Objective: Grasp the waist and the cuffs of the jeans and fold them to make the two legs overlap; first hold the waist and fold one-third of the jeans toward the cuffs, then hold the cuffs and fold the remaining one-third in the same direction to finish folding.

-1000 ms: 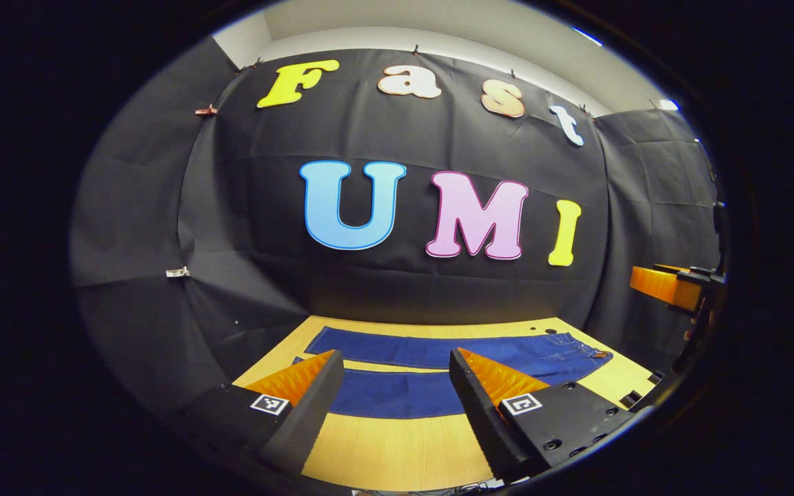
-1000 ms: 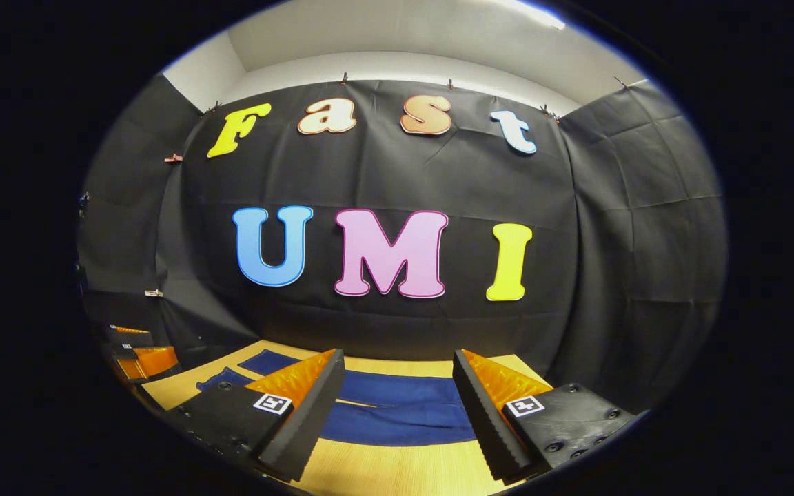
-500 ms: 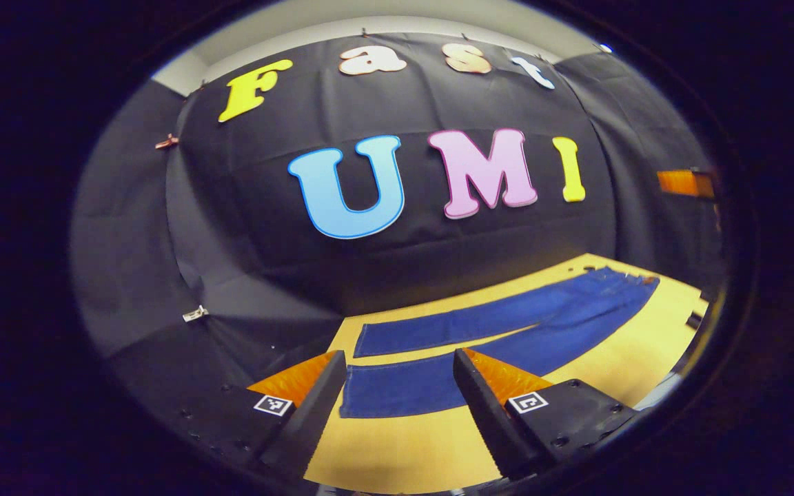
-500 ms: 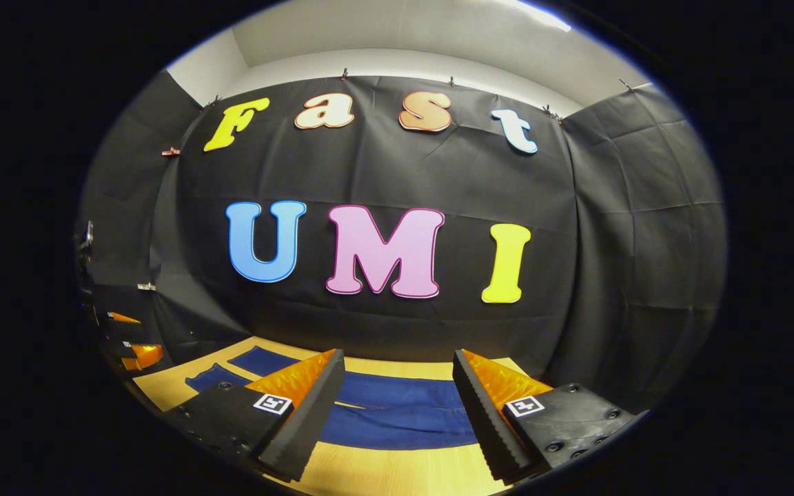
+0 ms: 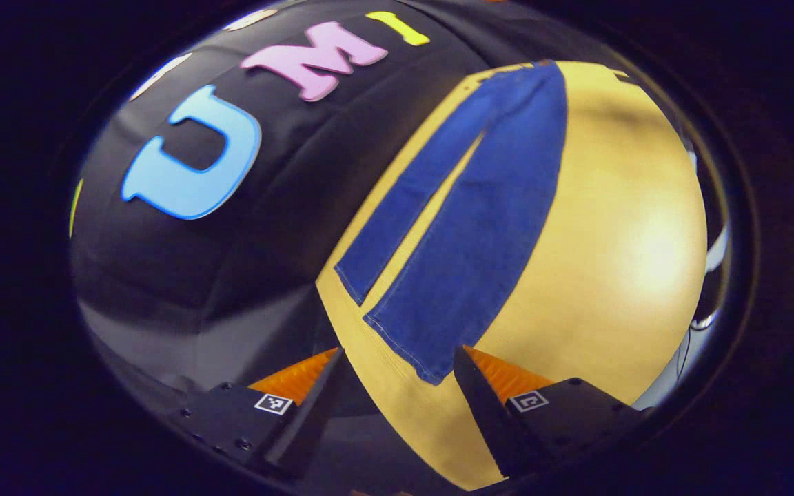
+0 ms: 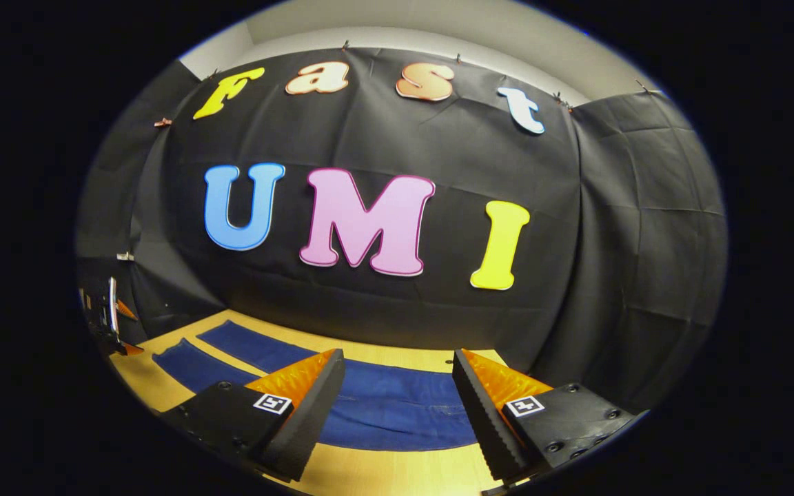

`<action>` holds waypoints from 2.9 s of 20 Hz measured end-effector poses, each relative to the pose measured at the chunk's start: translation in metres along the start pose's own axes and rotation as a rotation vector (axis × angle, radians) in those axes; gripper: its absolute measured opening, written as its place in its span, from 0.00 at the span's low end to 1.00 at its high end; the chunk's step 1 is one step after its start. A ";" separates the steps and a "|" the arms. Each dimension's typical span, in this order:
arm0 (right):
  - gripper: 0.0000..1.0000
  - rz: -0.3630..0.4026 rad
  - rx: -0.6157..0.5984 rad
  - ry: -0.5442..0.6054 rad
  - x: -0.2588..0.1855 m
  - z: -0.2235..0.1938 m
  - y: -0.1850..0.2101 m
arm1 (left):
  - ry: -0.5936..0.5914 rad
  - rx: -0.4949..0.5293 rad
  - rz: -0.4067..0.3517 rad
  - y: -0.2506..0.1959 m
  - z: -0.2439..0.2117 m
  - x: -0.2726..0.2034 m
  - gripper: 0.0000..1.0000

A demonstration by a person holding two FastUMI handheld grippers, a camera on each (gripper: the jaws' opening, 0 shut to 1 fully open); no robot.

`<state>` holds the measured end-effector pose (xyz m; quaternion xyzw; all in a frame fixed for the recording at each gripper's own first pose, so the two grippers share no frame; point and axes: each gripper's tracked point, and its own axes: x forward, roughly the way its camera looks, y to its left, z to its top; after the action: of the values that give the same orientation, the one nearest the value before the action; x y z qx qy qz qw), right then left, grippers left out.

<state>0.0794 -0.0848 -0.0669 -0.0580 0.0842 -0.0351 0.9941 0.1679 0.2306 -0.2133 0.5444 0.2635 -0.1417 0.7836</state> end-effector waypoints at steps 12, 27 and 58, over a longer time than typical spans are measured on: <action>0.96 -0.044 -0.050 0.123 0.089 -0.079 -0.051 | 0.092 0.349 -0.204 -0.018 -0.035 0.092 0.92; 0.96 0.225 -0.894 0.279 0.128 -0.191 -0.173 | 0.151 0.297 -0.241 -0.028 -0.023 0.119 0.06; 0.11 0.728 -1.400 0.599 0.146 -0.359 -0.220 | 0.232 0.175 -0.407 -0.039 -0.021 0.111 0.06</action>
<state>0.1487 -0.3533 -0.4153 -0.6182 0.3601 0.3339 0.6137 0.2339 0.2430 -0.3120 0.5586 0.4426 -0.2554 0.6534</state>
